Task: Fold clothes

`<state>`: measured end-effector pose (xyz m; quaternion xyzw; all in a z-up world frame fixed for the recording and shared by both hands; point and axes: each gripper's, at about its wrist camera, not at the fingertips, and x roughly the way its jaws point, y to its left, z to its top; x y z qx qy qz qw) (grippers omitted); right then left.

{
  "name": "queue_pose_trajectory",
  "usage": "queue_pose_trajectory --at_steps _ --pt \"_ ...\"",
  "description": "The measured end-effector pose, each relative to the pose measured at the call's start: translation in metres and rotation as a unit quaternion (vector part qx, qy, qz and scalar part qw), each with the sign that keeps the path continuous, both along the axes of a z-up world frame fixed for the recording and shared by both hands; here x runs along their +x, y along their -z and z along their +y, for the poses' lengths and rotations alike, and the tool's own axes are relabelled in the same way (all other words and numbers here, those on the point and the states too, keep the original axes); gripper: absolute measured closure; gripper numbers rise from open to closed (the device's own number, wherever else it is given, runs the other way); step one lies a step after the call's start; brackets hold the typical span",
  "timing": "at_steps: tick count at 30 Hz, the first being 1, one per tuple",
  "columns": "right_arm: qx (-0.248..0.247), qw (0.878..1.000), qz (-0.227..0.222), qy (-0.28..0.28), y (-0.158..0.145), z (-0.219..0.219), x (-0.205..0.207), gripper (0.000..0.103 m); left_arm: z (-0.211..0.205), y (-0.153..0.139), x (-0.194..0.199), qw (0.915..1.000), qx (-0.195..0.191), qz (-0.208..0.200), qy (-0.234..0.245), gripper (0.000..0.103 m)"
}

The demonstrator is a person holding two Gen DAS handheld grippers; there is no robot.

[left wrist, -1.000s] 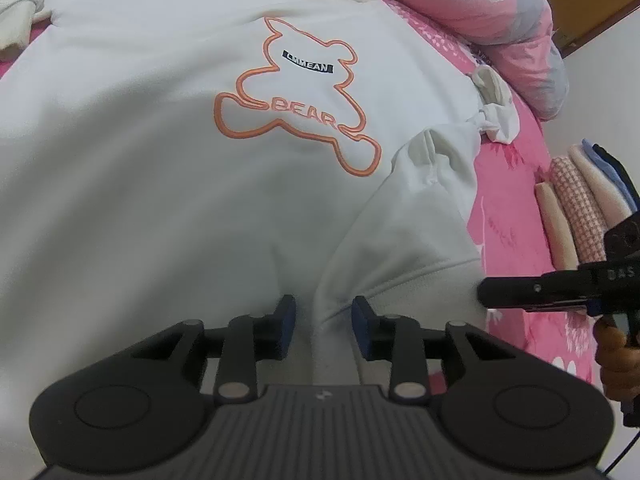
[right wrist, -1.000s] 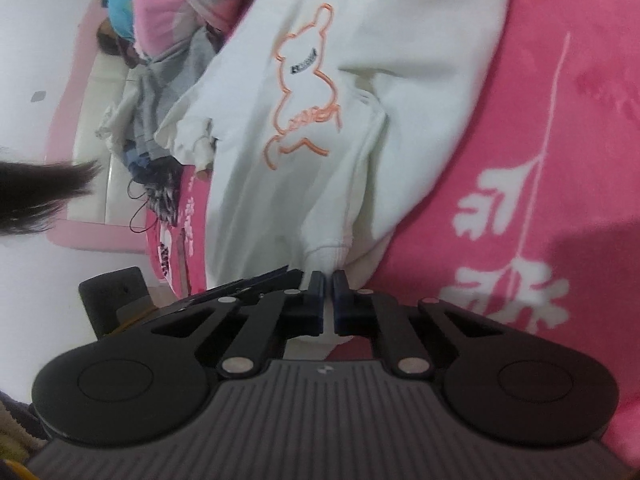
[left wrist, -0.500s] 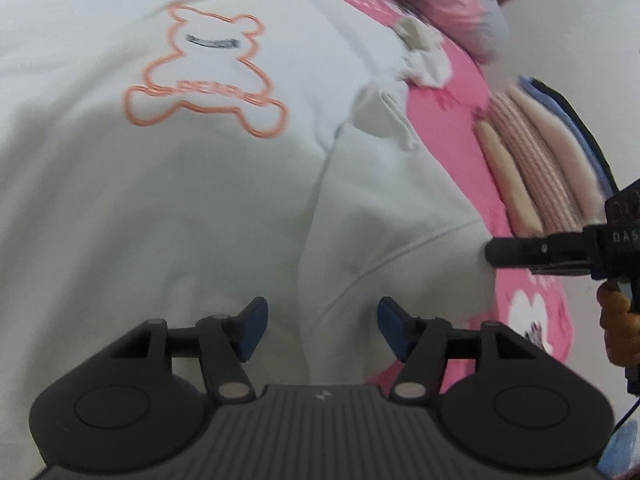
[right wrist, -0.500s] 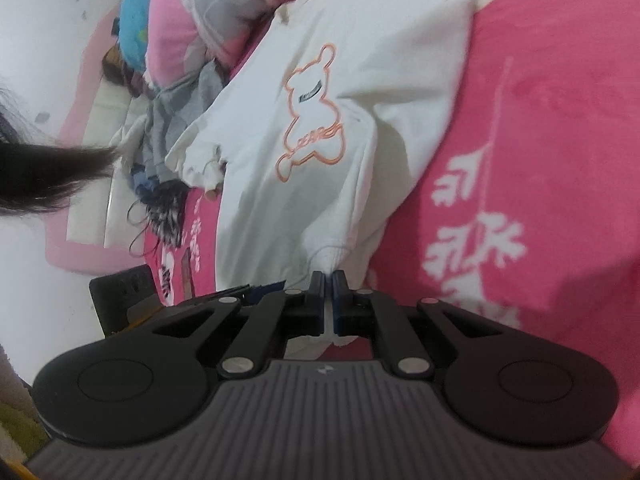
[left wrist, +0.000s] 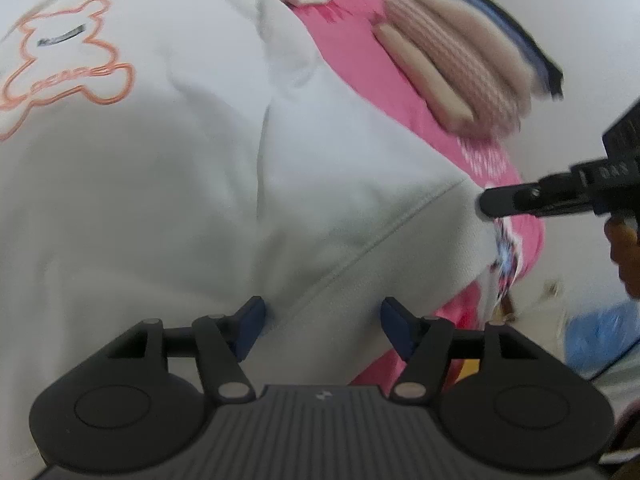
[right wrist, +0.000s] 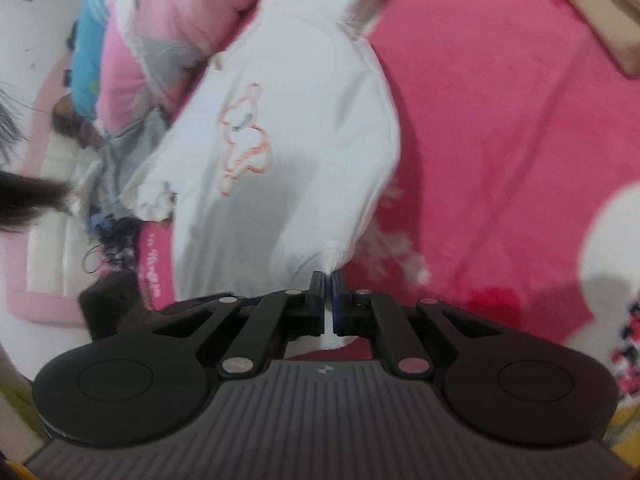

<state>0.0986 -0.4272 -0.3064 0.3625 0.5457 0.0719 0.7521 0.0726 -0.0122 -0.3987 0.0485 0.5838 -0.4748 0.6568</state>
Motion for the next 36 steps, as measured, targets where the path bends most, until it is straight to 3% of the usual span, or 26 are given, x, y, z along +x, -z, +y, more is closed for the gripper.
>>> queue_pose_trajectory --at_steps 6,11,15,23,27,29,31,36 --pt "-0.022 0.999 0.031 0.019 0.028 -0.008 -0.014 0.102 -0.006 0.004 -0.014 0.9982 0.024 -0.033 0.043 0.037" --pt "-0.040 0.998 0.042 0.010 0.041 -0.008 -0.016 0.102 -0.008 0.002 -0.014 0.9980 0.027 -0.036 0.044 0.037" --pt "-0.047 0.998 0.036 0.001 0.036 -0.008 -0.015 0.102 -0.005 0.000 -0.017 0.9974 0.027 -0.042 0.051 0.036" --pt "-0.092 0.992 0.087 -0.014 0.058 -0.012 -0.014 0.099 -0.007 -0.002 -0.033 0.9920 0.043 -0.085 0.083 0.032" --pt "-0.080 0.995 0.068 -0.002 0.053 -0.018 -0.014 0.097 -0.006 -0.005 -0.036 0.9915 0.043 -0.094 0.079 0.032" --pt "-0.071 0.995 0.066 -0.002 0.056 -0.018 -0.010 0.093 -0.006 -0.007 -0.038 0.9902 0.044 -0.105 0.081 0.032" --pt "-0.061 0.996 0.064 -0.003 0.059 -0.019 -0.007 0.075 -0.005 -0.009 -0.040 0.9884 0.044 -0.118 0.085 0.032" --pt "-0.030 0.997 0.072 -0.005 0.069 -0.016 -0.002 0.067 -0.005 -0.013 -0.044 0.9858 0.048 -0.132 0.092 0.032"
